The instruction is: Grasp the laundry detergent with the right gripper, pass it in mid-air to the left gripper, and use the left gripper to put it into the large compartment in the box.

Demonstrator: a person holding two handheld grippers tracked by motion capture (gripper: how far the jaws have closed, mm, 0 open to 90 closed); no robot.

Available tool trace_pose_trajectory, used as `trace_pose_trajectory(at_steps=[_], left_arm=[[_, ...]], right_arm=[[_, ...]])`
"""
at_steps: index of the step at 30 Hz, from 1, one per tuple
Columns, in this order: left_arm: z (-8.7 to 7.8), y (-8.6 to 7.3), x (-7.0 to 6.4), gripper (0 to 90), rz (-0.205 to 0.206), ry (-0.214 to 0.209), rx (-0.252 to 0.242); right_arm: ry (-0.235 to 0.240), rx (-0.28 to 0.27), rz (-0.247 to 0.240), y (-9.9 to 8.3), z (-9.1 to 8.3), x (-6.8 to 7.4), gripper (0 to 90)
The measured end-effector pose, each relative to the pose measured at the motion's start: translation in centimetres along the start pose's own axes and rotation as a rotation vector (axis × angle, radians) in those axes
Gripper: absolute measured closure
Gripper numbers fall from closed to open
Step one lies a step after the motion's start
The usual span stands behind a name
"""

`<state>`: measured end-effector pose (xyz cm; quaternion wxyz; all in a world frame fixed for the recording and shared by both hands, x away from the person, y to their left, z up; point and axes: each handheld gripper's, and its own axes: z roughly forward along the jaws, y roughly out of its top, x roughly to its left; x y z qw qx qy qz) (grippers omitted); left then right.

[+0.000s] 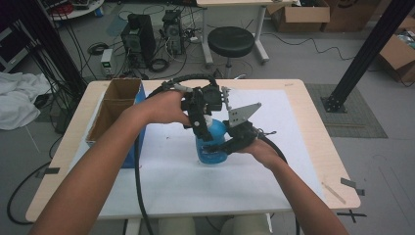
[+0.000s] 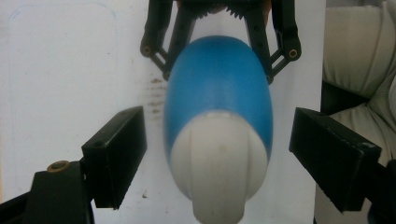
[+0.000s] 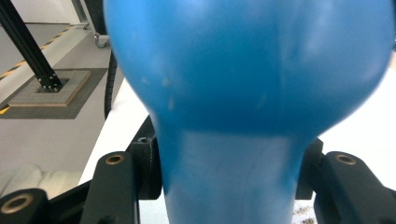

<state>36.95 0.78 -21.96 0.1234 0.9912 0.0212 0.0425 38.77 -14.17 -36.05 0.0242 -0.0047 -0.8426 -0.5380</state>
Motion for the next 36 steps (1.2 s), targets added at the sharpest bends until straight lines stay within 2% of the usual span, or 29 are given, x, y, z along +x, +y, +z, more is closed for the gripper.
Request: trace_pose_trajectory(at_steps=[18,36], left_arm=[[1.2,0.6,0.0,20.2,0.015,-0.001,0.037],[1.9,0.8,-0.1,26.0,0.032,-0.005,0.058]], right_arm=[[-0.005,-0.029,-0.011,0.4,-0.2,0.1,44.2],[-0.002,-0.018,-0.005,0.4,-0.3,0.2,44.2]])
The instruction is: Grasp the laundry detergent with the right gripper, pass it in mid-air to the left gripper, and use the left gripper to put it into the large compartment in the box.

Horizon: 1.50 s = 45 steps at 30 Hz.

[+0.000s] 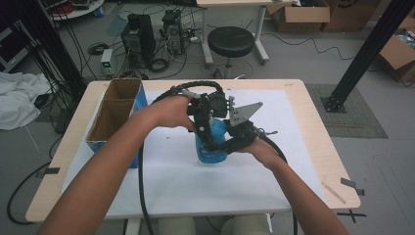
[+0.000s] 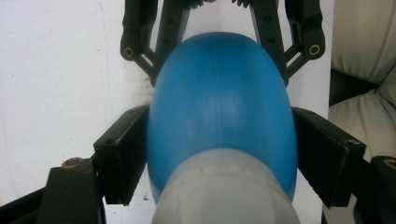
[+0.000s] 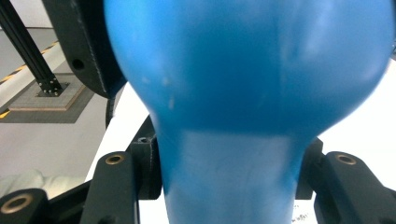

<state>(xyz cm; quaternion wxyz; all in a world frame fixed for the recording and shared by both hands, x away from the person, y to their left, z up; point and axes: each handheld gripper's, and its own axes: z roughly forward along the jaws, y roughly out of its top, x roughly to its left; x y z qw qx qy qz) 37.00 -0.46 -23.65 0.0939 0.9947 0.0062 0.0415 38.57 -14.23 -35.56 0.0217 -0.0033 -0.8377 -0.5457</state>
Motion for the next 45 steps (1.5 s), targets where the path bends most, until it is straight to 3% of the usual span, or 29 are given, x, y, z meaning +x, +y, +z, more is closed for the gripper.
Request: trace_pose_trajectory(at_steps=[45], left_arm=[[0.04,-0.13,0.05,34.1,0.012,0.018,-0.007]], right_arm=[[0.006,0.003,0.003,0.0,0.16,0.04,44.2]])
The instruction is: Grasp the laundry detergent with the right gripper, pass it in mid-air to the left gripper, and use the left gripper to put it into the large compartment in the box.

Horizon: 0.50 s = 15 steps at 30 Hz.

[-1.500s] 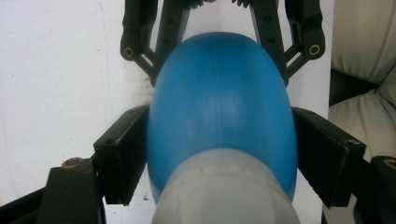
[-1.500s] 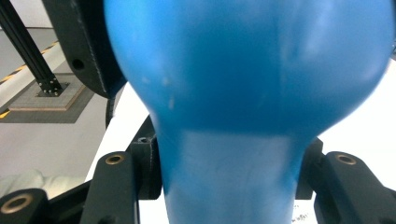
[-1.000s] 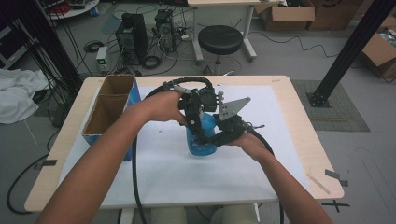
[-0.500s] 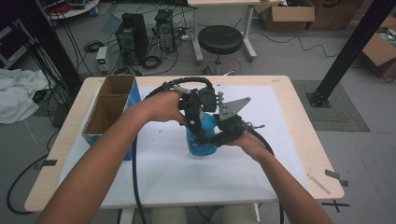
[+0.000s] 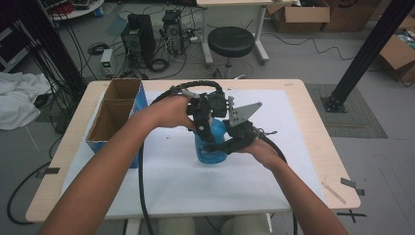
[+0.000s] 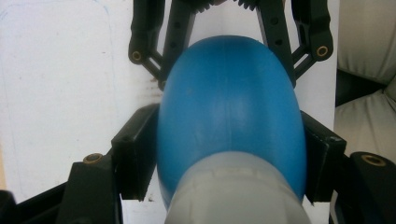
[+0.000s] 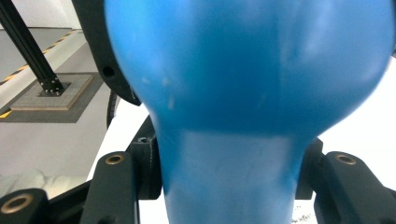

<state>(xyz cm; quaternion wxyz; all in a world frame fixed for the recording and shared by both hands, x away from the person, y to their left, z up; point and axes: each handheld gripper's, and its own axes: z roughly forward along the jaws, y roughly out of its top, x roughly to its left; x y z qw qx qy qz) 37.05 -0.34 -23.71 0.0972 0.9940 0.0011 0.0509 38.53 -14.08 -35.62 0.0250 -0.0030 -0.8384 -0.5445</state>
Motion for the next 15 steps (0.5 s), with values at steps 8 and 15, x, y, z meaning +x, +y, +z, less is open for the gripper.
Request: trace_pose_trajectory(at_steps=[8,15], left_arm=[[-0.01,-0.04,-0.05,36.7,0.001,-0.009,-0.004],[0.02,0.04,-0.06,37.4,0.004,-0.012,-0.002]], right_arm=[[-0.001,0.0,0.0,0.0,-0.01,0.01,44.2],[0.001,0.002,-0.001,-0.04,-0.07,0.04,44.2]])
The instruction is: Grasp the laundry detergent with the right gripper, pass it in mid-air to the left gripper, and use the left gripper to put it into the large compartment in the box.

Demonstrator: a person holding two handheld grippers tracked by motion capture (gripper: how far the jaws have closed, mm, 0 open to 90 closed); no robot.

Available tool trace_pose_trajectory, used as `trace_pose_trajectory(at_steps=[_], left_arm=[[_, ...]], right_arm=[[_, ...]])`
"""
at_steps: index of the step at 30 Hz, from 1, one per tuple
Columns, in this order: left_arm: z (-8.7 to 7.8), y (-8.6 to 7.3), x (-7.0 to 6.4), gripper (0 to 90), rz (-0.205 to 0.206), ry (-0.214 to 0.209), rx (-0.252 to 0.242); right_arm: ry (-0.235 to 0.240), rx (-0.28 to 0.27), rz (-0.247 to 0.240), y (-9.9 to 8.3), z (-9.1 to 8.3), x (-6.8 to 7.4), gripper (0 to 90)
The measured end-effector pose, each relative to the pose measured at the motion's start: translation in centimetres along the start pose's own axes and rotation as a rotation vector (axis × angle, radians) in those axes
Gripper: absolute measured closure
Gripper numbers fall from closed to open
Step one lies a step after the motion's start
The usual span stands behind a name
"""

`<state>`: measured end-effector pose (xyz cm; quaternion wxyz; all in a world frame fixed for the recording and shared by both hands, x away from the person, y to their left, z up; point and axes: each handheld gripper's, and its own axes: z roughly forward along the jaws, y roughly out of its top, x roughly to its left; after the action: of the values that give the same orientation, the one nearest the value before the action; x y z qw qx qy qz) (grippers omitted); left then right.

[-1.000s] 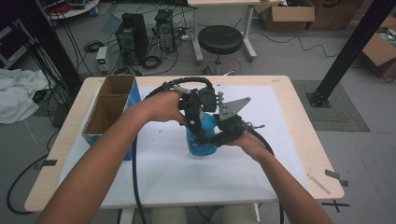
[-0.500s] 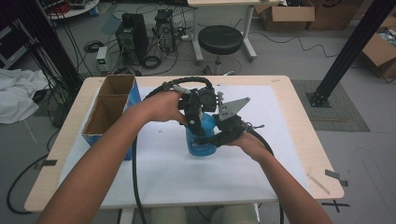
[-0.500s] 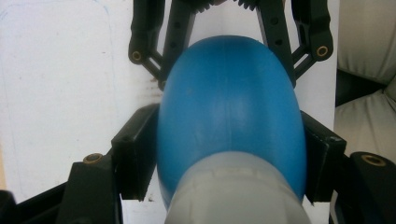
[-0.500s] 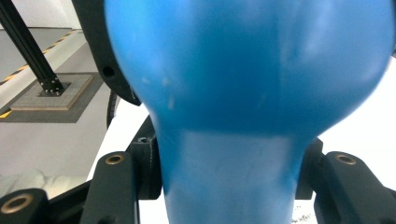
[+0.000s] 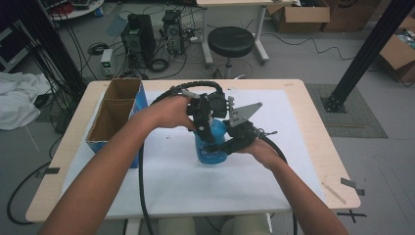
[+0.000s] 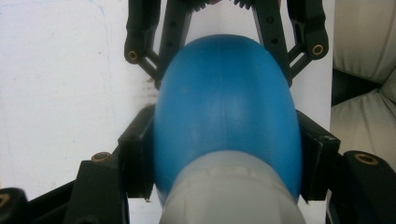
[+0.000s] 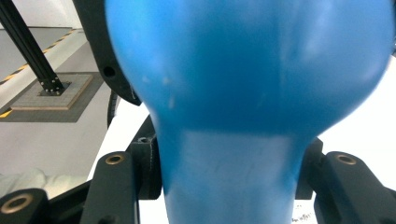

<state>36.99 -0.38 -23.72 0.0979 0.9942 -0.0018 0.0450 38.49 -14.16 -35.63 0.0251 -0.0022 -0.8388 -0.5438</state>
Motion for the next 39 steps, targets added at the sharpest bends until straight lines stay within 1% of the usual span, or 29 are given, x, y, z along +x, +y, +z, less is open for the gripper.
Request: trace_pose_trajectory(at_steps=[7,8,10,11,12,13,14,16,18,19,20,23,24,27,28,31,32,33,34,36,37,39], left_arm=[[-0.2,0.1,-0.1,37.8,0.007,0.009,-0.01],[-0.2,0.0,-0.2,37.8,0.005,0.01,-0.013],[-0.3,0.1,-0.2,37.8,0.008,0.009,-0.008],[-0.4,0.2,-0.3,37.9,0.011,0.011,-0.005],[-0.4,0.3,-0.4,37.9,0.014,0.012,-0.004],[-0.5,0.4,-0.5,37.9,0.021,0.015,-0.001],[-0.6,0.4,-0.6,37.9,0.027,0.019,0.003],[-0.8,0.4,-0.7,37.9,0.022,0.022,0.009],[-1.0,0.2,-0.7,37.9,0.009,0.027,0.012],[-1.2,0.0,-0.6,37.9,0.0,0.034,0.016],[-1.4,-0.1,-0.6,37.9,-0.015,0.036,0.018],[-1.9,-0.8,-0.6,37.9,-0.054,0.046,0.009],[-2.1,-1.0,-0.6,37.9,-0.077,0.052,0.011],[-2.8,-1.6,-0.3,37.9,-0.168,0.075,0.017],[-2.9,-1.8,-0.3,37.9,-0.185,0.08,0.021],[-3.6,-2.4,0.1,37.9,-0.282,0.101,0.022],[-3.8,-2.6,0.3,37.9,-0.327,0.102,0.017],[-4.0,-2.7,0.4,37.9,-0.351,0.104,0.014],[-4.3,-3.0,0.6,37.9,-0.388,0.11,0.007],[-4.7,-3.4,0.7,37.9,-0.45,0.127,0.008],[-4.8,-3.5,0.8,37.9,-0.483,0.137,0.01],[-5.1,-3.8,0.9,37.9,-0.535,0.156,0.017]], right_arm=[[0.0,-0.006,0.002,0.0,-0.1,0.1,43.8],[-0.007,-0.006,0.002,0.1,-0.1,0.1,43.3],[-0.007,0.0,0.002,0.2,-0.1,0.2,42.9],[-0.008,0.001,0.005,0.3,-0.2,0.3,33.9],[-0.008,0.001,0.005,0.3,-0.2,0.3,33.9],[-0.03,-0.002,0.007,0.3,-0.3,0.3,26.9],[-0.059,0.0,0.02,0.3,-0.5,0.5,24.1],[-0.058,0.007,0.035,0.1,-1.0,0.5,22.2],[-0.076,0.027,0.044,-0.2,-1.5,0.6,17.8],[-0.08,0.037,0.055,-0.4,-1.8,0.7,17.3],[-0.088,0.049,0.053,-0.5,-2.2,0.7,16.7],[-0.104,0.074,0.083,-1.1,-3.2,0.9,16.3],[-0.108,0.085,0.095,-1.3,-3.5,1.0,16.3],[-0.133,0.137,0.121,-1.7,-4.8,1.2,15.7],[-0.143,0.161,0.13,-1.8,-5.3,1.4,15.5],[-0.161,0.221,0.146,-2.1,-6.4,1.6,15.1],[-0.166,0.241,0.148,-2.2,-6.7,1.7,15.2],[-0.171,0.259,0.151,-2.2,-7.1,1.8,15.1],[-0.17,0.274,0.157,-2.3,-7.3,2.0,15.1],[-0.171,0.321,0.157,-2.3,-7.9,2.2,15.2],[-0.174,0.338,0.152,-2.3,-8.2,2.3,15.2],[-0.179,0.364,0.147,-2.2,-8.7,2.5,15.3]])
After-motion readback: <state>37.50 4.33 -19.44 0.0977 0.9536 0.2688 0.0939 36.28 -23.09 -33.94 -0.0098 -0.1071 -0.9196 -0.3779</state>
